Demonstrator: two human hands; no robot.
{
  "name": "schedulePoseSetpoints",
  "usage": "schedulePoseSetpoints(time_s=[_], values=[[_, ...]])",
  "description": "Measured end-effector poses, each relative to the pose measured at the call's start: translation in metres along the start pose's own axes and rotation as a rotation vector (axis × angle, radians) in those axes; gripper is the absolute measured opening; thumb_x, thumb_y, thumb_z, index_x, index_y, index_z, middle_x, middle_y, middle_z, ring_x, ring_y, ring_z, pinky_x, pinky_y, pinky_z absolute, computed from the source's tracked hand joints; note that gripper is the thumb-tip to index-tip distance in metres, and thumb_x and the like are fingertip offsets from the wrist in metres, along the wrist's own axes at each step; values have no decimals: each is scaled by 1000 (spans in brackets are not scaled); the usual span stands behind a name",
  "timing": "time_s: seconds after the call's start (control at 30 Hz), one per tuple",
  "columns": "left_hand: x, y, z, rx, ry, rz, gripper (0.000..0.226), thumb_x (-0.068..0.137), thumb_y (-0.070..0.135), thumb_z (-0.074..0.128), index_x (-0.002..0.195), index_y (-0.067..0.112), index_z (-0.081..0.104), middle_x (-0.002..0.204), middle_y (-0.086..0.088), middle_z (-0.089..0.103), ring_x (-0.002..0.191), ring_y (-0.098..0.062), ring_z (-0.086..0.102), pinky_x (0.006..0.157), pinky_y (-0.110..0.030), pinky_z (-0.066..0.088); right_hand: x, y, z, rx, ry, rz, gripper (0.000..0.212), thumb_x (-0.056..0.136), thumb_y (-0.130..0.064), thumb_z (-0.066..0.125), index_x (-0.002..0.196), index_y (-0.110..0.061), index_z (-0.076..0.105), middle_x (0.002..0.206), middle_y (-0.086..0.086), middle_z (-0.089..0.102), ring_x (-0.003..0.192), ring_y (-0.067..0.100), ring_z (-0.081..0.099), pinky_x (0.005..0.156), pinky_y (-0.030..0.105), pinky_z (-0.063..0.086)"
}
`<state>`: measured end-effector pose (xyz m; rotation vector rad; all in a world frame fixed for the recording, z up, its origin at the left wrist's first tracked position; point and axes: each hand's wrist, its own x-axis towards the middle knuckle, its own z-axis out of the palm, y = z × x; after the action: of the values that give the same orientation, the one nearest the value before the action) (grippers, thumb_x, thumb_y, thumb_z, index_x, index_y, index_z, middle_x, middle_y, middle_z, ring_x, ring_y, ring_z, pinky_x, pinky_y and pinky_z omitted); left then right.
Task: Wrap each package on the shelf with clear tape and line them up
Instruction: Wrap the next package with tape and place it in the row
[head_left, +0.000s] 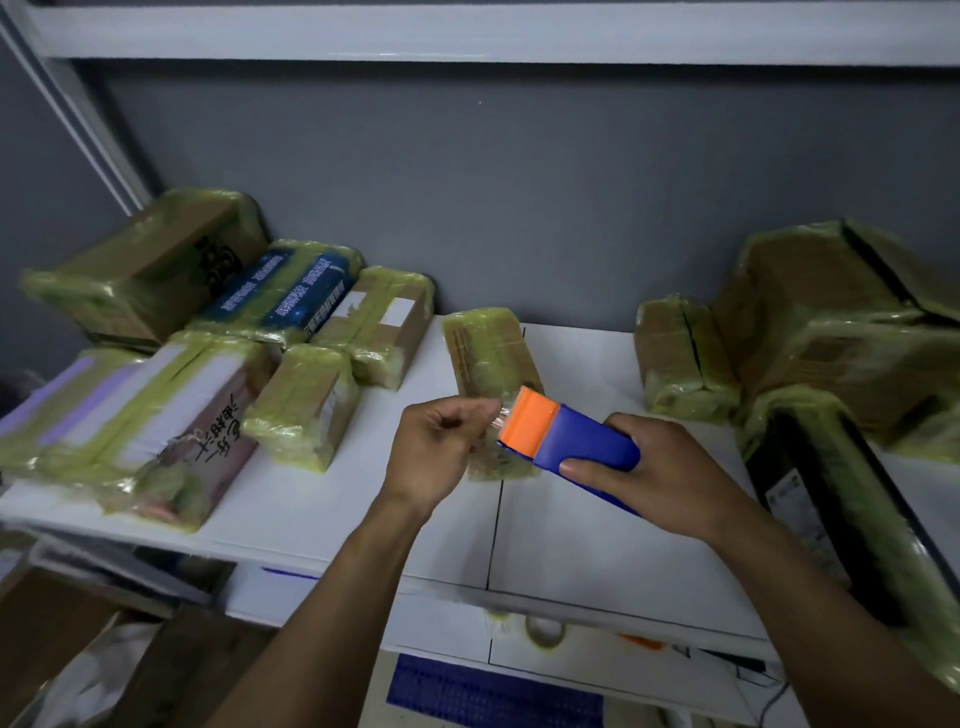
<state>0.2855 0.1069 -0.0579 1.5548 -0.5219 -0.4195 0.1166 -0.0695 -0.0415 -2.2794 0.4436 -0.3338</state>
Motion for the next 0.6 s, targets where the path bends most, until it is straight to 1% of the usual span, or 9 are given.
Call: schedulePoseSetpoints(time_s=[0.07, 0.17, 0.27, 0.33, 0.4, 0.5, 0.53, 0.57, 0.6], values=[[-3, -4, -8, -10, 37, -13, 9, 91, 17, 74, 88, 20, 82, 83, 5, 78, 71, -4, 68, 61, -17, 51, 3, -4, -1, -53, -26, -14, 45, 73, -72, 76, 76, -31, 56, 69, -19, 61, 59, 7, 60, 52, 14, 44], [-3, -10, -24, -48, 143, -38, 11, 91, 20, 75, 86, 27, 82, 83, 6, 77, 69, -4, 66, 60, -20, 54, 7, -7, -7, -117, -43, -31, 56, 64, -85, 66, 76, -31, 57, 74, -20, 63, 63, 6, 61, 51, 14, 42], [-5, -20, -30, -58, 197, -62, 11, 90, 22, 76, 83, 29, 82, 83, 6, 77, 69, -4, 66, 59, -20, 54, 11, -8, -12, -176, -89, 13, 69, 60, -93, 64, 80, -27, 60, 70, -8, 64, 67, 6, 63, 57, 27, 51], [-8, -28, -29, -77, 227, -99, 8, 91, 23, 75, 86, 25, 82, 84, 5, 77, 68, -3, 65, 58, -19, 53, 13, -8, -10, -221, -99, 26, 72, 59, -93, 64, 80, -24, 61, 71, -4, 65, 67, 8, 63, 58, 30, 52], [-11, -35, -32, -109, 276, -132, 7, 90, 24, 76, 88, 24, 82, 83, 4, 77, 67, -3, 64, 57, -19, 53, 14, -7, -10, -247, -104, 31, 66, 62, -87, 66, 78, -24, 61, 71, -7, 65, 66, 8, 63, 56, 30, 50], [-9, -44, -47, -122, 340, -149, 8, 91, 25, 75, 85, 24, 81, 81, 5, 75, 65, -4, 63, 57, -19, 53, 18, -7, -13, -279, -128, 40, 56, 69, -81, 71, 74, -27, 57, 71, -20, 63, 63, 0, 61, 52, 22, 41], [-9, -46, -49, -120, 332, -150, 9, 92, 26, 74, 86, 25, 81, 83, 5, 75, 66, -5, 64, 58, -19, 54, 19, -8, -14, -289, -123, 35, 56, 68, -82, 69, 72, -28, 56, 70, -25, 61, 62, -3, 60, 52, 20, 39], [-8, -48, -49, -124, 320, -154, 10, 93, 28, 73, 87, 26, 80, 85, 5, 76, 68, -5, 64, 59, -20, 54, 22, -10, -13, -293, -106, 30, 59, 67, -86, 64, 71, -28, 55, 69, -26, 61, 60, -3, 60, 51, 20, 38], [-7, -50, -48, -131, 312, -168, 10, 93, 30, 72, 87, 28, 80, 88, 5, 76, 70, -4, 65, 60, -21, 54, 25, -12, -11, -294, -73, 27, 64, 65, -90, 59, 70, -26, 56, 65, -21, 62, 58, 0, 61, 50, 21, 39]])
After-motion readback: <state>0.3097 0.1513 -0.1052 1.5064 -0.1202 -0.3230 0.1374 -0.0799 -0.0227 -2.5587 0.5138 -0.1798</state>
